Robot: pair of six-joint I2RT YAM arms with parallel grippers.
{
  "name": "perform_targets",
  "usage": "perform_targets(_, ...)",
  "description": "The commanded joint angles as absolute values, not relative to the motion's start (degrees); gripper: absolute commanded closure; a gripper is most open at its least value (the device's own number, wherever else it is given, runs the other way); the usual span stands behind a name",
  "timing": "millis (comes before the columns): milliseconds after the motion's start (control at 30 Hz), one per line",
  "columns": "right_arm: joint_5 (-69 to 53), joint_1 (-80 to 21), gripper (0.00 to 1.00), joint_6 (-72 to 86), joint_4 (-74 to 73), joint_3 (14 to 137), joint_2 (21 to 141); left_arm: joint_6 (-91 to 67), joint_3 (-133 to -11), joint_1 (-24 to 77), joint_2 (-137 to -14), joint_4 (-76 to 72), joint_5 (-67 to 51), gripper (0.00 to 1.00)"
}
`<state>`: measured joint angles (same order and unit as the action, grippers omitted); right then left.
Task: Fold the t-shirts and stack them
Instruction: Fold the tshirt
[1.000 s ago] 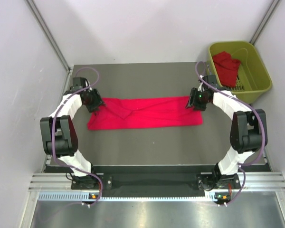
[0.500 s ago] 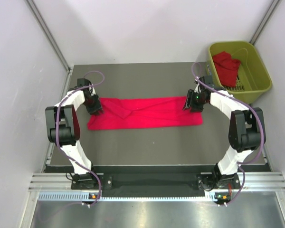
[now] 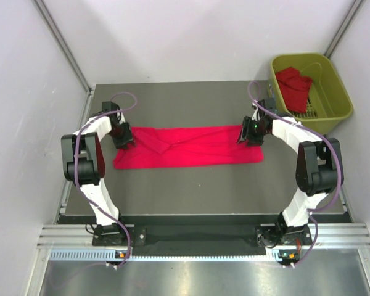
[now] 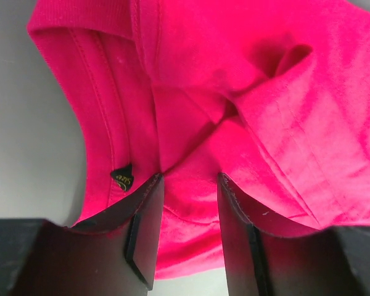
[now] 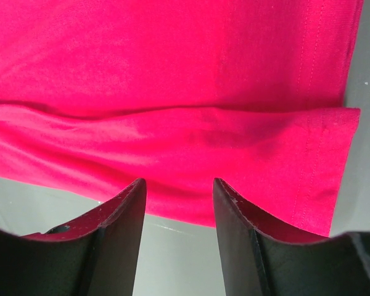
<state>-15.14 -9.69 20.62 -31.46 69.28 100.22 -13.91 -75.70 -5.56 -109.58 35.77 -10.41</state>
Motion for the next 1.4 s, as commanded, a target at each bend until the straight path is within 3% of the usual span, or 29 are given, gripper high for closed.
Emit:
perform_targets(0, -15.8, -9.7, 0.52, 19.5, -31.6, 69.9, 100.2, -13.9, -77.6, -5.5, -110.3, 33.8, -9.8, 0.55)
perform_targets(233, -15.9, -9.5, 0.52, 19.1, -31.6, 69.3, 100.1, -14.1, -79.4, -5.5, -110.8, 33.1, -9.3, 0.57)
perform_targets(667, -16.9, -9.3, 0.52, 19.2, -30.9, 68.1, 100.3, -15.4, -79.3, -5.0, -113.2, 33.1, -10.5, 0.72)
perform_targets(800, -16.8, -9.3, 0.52, 19.4, -30.8, 67.9, 100.1, -15.6, -80.0, -5.0, -113.5, 33.7, -9.3, 0.87)
perform_targets(1000, -16.3, -9.1, 0.52, 19.9, -30.4, 67.4, 99.6, -16.5, -80.1, -5.0, -110.5, 34.5, -6.2, 1.0)
perform_targets(1367, -15.6, -7.8, 0.53, 20.9, -30.1, 65.7, 98.5, -17.7, -77.9, -5.0, -105.9, 34.4, -2.3, 1.0)
